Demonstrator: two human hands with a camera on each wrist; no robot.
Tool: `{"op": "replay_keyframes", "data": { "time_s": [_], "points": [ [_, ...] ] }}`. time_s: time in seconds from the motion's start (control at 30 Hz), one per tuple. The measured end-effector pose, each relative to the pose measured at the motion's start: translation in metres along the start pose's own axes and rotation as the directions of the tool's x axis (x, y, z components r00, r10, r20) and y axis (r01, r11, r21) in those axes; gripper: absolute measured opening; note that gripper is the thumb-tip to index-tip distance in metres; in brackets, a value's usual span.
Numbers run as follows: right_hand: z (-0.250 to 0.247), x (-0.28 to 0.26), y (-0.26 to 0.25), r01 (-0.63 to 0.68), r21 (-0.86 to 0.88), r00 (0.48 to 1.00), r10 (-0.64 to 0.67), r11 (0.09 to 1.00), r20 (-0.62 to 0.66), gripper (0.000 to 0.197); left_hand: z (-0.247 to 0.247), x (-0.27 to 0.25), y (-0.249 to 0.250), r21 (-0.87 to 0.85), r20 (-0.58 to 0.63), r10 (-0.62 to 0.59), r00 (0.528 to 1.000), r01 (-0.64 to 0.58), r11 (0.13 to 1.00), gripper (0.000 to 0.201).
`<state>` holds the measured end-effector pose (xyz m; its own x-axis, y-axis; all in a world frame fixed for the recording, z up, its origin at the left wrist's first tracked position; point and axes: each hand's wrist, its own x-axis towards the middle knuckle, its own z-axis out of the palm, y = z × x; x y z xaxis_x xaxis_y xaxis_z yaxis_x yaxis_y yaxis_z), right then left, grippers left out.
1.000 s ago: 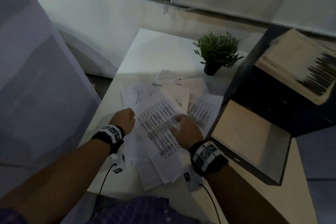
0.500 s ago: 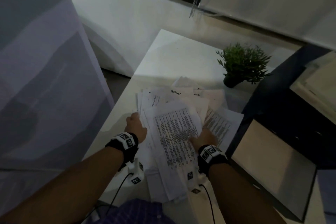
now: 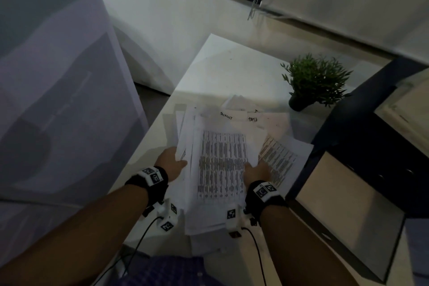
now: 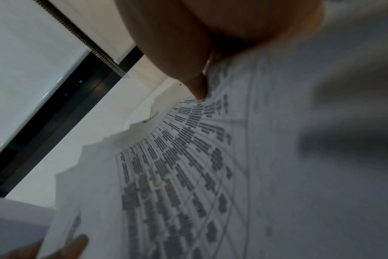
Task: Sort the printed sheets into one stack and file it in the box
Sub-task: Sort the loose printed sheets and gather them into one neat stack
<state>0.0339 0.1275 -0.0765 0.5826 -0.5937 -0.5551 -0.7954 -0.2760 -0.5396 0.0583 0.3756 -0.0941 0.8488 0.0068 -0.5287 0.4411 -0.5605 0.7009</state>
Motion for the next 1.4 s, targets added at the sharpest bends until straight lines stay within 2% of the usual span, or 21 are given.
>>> {"op": "replay_keyframes", "data": {
  "time_s": [0.07,0.13,0.2,0.27,0.37,0.47,0.57,0.63,0.7,0.73,0.8,0.9,0.97,1.0,1.1,1.17,1.23,1.3,1.33,1.4],
  "points": [
    [-0.006,-0.002,0.004,-0.087,-0.001,0.996,0.087,0.996,-0.021,0.048,-0.002,-0.004,-0.003,-0.014,-0.062,-0.02,0.998,0.019,1.0,0.028],
    [-0.011,-0.001,0.013,-0.15,0.016,0.989,0.15,0.989,0.003,0.048,-0.001,-0.006,-0.006,-0.028,-0.05,-0.043,0.998,0.042,0.999,0.035],
    [-0.007,-0.009,0.017,-0.127,-0.038,0.989,0.129,0.991,0.068,0.048,0.001,-0.009,-0.007,-0.064,0.023,-0.088,0.996,0.089,0.994,0.058],
    [0.001,-0.017,0.019,0.008,-0.089,0.994,0.002,0.996,0.111,0.041,0.001,-0.013,-0.003,-0.023,0.062,-0.052,0.997,0.053,0.998,0.073],
    [0.001,-0.023,0.015,0.147,-0.124,0.984,-0.132,0.981,0.119,0.024,0.001,-0.015,0.002,0.121,0.053,0.032,0.998,-0.038,0.992,0.055],
    [-0.009,-0.017,0.02,0.136,-0.214,0.99,-0.139,0.967,0.001,0.025,-0.01,-0.01,-0.001,0.047,-0.082,0.039,0.996,-0.036,0.998,0.035],
    [-0.021,-0.015,0.022,0.022,-0.37,0.987,-0.081,0.929,-0.142,0.046,-0.03,-0.011,-0.009,-0.072,-0.222,0.027,0.975,-0.044,0.996,0.038],
    [-0.024,-0.012,0.024,-0.059,-0.402,0.99,0.001,0.914,-0.143,0.068,-0.041,-0.011,-0.019,-0.137,-0.281,0.012,0.96,-0.052,0.989,0.046],
    [-0.019,-0.003,0.028,-0.102,-0.43,0.994,0.072,0.897,-0.086,0.084,-0.051,-0.012,-0.027,-0.162,-0.292,-0.01,0.956,-0.04,0.986,0.055],
    [-0.016,-0.003,0.028,-0.082,-0.451,0.997,0.071,0.889,-0.041,0.087,-0.053,-0.01,-0.031,-0.166,-0.279,-0.021,0.96,-0.027,0.986,0.058],
    [-0.011,0.0,0.028,0.032,-0.509,0.999,-0.013,0.86,0.04,0.08,-0.055,-0.012,-0.035,-0.14,-0.231,-0.046,0.972,0.014,0.99,0.061],
    [-0.011,-0.002,0.024,0.235,-0.566,0.972,-0.204,0.79,0.118,0.064,-0.05,-0.015,-0.037,-0.043,-0.124,-0.068,0.99,0.063,0.997,0.051],
    [-0.009,-0.005,0.018,0.275,-0.563,0.96,-0.251,0.779,0.122,0.06,-0.047,-0.015,-0.04,-0.001,-0.093,-0.053,0.994,0.053,0.999,0.047],
    [-0.006,-0.011,0.014,0.292,-0.569,0.955,-0.262,0.768,0.137,0.062,-0.047,-0.014,-0.041,-0.002,-0.092,-0.041,0.995,0.041,0.999,0.048],
    [0.012,-0.026,0.006,0.383,-0.633,0.924,-0.284,0.673,0.257,0.085,-0.043,-0.013,-0.038,0.068,-0.09,-0.031,0.995,0.037,0.997,0.054],
    [0.024,-0.035,0.004,0.417,-0.648,0.909,-0.304,0.637,0.286,0.09,-0.042,-0.014,-0.034,0.077,-0.134,-0.019,0.991,0.029,0.997,0.045],
    [0.03,-0.035,0.004,0.402,-0.54,0.914,-0.286,0.74,0.288,0.086,-0.044,-0.015,-0.032,0.059,-0.198,0.001,0.98,0.011,0.998,0.044],
    [0.03,-0.032,0.004,0.36,-0.401,0.924,-0.263,0.842,0.278,0.073,-0.052,-0.017,-0.032,0.011,-0.264,0.003,0.965,0.0,1.0,0.052],
    [0.028,-0.032,0.005,0.361,-0.373,0.922,-0.268,0.855,0.28,0.06,-0.058,-0.016,-0.034,-0.018,-0.293,0.012,0.956,-0.018,1.0,0.053],
    [0.021,-0.032,0.005,0.329,-0.335,0.939,-0.267,0.883,0.218,0.018,-0.067,-0.016,-0.037,-0.049,-0.343,0.048,0.938,-0.069,0.996,0.047]
  ]
}}
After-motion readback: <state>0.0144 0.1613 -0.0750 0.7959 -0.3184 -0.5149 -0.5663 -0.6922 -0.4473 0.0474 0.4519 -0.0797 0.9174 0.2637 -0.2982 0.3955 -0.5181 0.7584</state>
